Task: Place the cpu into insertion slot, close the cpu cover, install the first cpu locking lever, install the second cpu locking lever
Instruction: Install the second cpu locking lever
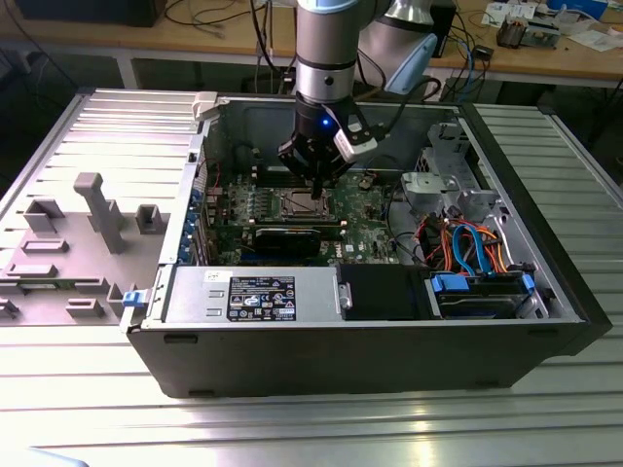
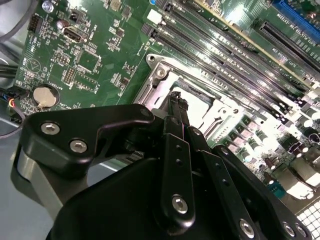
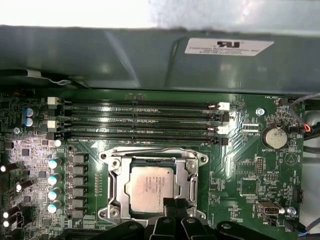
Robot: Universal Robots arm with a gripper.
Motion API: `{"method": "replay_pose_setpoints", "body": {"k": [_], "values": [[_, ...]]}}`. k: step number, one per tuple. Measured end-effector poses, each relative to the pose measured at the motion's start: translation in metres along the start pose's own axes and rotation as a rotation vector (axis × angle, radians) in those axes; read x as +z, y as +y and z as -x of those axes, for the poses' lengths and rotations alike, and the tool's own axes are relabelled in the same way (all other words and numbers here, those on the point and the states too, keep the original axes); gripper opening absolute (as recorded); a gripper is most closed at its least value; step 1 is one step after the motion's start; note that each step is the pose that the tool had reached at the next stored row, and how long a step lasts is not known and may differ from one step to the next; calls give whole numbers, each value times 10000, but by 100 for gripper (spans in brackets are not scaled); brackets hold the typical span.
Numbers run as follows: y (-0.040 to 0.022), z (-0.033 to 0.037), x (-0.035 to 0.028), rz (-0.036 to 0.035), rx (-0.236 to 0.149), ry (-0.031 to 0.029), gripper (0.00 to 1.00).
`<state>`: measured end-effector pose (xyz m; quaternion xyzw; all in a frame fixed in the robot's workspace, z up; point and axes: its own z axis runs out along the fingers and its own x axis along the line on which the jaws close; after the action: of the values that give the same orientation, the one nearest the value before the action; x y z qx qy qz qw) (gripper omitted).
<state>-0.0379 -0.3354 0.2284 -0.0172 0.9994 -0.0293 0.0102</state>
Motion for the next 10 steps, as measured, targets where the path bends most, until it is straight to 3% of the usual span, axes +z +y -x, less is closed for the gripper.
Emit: {"method": "replay_pose_setpoints", "body": {"k": [3,6,8,10], "values": [[-52,-4,6,-6,-1,0,11],[-60,-5,0,-16,0,1,11],[-65,-4,-18,58,-1,-3,11],[-69,-5,-52,87,3,-4,11]]}}
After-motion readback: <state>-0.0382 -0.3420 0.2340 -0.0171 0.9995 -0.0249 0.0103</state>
